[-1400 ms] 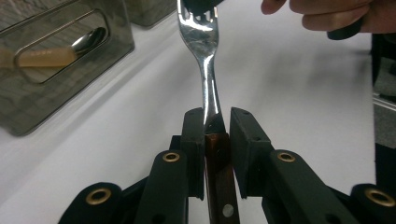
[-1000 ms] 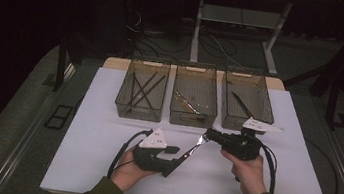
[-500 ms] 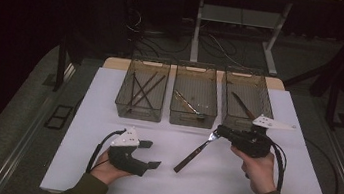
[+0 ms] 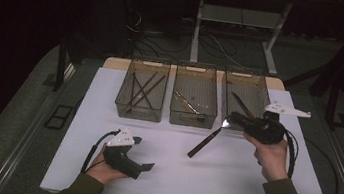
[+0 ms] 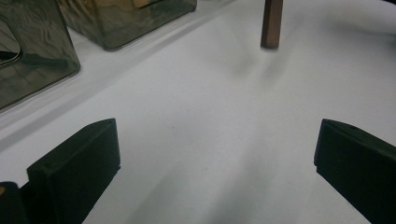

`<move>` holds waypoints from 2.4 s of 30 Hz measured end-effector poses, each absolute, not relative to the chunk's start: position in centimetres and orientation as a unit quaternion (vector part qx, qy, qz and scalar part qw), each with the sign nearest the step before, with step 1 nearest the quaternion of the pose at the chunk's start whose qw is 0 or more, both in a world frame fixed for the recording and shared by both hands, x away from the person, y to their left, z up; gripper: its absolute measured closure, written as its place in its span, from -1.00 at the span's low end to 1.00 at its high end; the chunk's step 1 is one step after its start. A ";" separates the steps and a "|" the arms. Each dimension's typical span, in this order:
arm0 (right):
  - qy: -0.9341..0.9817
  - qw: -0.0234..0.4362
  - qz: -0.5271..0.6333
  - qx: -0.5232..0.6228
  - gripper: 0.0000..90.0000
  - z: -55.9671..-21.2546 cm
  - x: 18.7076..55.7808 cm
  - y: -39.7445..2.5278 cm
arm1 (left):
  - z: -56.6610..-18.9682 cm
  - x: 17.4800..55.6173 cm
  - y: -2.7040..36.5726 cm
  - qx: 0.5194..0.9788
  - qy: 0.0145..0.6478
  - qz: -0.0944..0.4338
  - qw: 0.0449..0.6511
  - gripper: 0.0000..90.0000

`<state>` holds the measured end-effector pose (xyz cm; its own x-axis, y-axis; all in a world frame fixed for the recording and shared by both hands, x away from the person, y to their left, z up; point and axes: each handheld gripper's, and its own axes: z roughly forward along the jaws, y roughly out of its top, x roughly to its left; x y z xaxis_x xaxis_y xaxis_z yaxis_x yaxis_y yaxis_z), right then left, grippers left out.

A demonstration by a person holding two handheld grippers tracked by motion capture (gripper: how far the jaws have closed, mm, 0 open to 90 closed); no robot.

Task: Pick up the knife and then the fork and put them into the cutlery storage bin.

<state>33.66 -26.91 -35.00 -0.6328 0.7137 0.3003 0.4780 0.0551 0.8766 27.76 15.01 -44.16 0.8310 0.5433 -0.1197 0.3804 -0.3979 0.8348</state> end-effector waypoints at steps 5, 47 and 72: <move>0.711 0.144 0.542 0.425 0.92 -32.7 35.1 -28.9 | -44.0 27.7 15.2 0.826 0.285 0.089 0.478 -1.00; 0.722 0.155 0.404 0.540 0.91 -33.7 47.0 -34.5 | -44.2 27.7 14.4 0.834 0.275 0.076 0.472 -1.00; 0.725 0.215 0.319 0.572 0.38 -38.9 49.9 -33.4 | -44.2 27.7 13.9 0.838 0.268 0.077 0.470 -1.00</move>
<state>49.89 -33.42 -38.94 -0.2541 0.9657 0.0539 0.6914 0.1424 0.7083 27.72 13.91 -44.22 0.8451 0.5203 -0.1233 0.3764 -0.4151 0.8283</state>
